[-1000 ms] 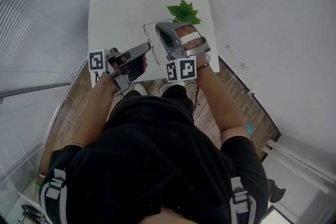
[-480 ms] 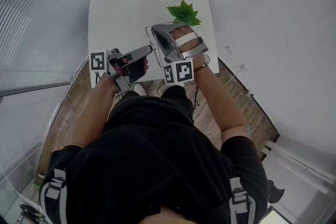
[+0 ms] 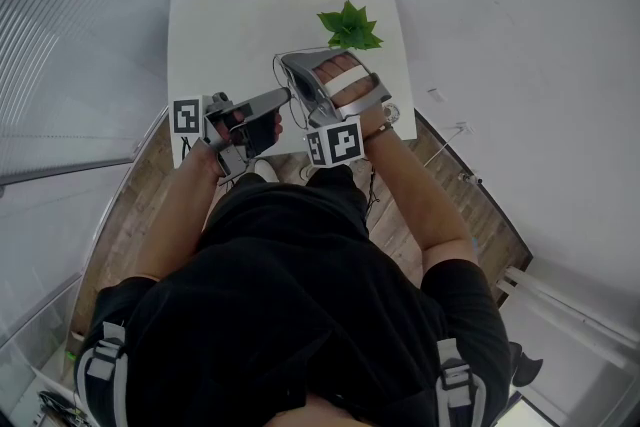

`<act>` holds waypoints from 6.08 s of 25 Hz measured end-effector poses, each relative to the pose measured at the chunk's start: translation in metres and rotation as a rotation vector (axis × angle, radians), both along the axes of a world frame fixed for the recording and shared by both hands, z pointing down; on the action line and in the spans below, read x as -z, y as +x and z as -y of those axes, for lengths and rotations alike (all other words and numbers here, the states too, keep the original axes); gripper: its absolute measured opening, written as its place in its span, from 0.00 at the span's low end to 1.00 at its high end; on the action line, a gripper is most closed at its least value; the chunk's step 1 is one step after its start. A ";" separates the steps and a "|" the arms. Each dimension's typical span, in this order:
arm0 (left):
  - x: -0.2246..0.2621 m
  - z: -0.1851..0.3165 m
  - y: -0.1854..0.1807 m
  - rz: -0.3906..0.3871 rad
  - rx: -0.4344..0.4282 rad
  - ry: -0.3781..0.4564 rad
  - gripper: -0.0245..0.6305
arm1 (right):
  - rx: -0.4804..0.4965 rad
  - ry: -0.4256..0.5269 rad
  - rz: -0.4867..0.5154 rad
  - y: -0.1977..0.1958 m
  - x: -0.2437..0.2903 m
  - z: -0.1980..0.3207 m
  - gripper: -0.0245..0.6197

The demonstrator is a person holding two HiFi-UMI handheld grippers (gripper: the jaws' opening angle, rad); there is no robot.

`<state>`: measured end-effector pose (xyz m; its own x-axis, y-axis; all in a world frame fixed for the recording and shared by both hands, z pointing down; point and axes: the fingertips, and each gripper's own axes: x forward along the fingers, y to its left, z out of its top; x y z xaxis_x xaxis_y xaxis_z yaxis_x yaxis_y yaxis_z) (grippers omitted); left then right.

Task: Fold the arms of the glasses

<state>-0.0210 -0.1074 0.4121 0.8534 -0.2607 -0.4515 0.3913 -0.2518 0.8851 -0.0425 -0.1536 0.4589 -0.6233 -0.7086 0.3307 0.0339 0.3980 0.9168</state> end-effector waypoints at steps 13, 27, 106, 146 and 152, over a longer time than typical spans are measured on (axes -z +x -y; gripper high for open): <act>-0.002 0.002 0.000 -0.001 0.012 0.008 0.05 | 0.036 0.023 0.055 -0.001 0.010 -0.009 0.09; 0.007 0.006 -0.008 -0.047 0.055 0.029 0.05 | -0.016 -0.012 0.152 0.019 0.024 -0.010 0.13; 0.023 0.017 -0.024 -0.072 0.185 0.036 0.05 | -0.291 -0.110 0.326 0.077 0.035 0.012 0.10; 0.032 0.024 -0.038 -0.078 0.262 0.037 0.05 | -0.072 -0.116 0.284 0.026 0.034 -0.055 0.12; 0.029 0.024 -0.037 -0.077 0.259 0.038 0.05 | -0.074 -0.126 0.300 0.029 0.034 -0.054 0.18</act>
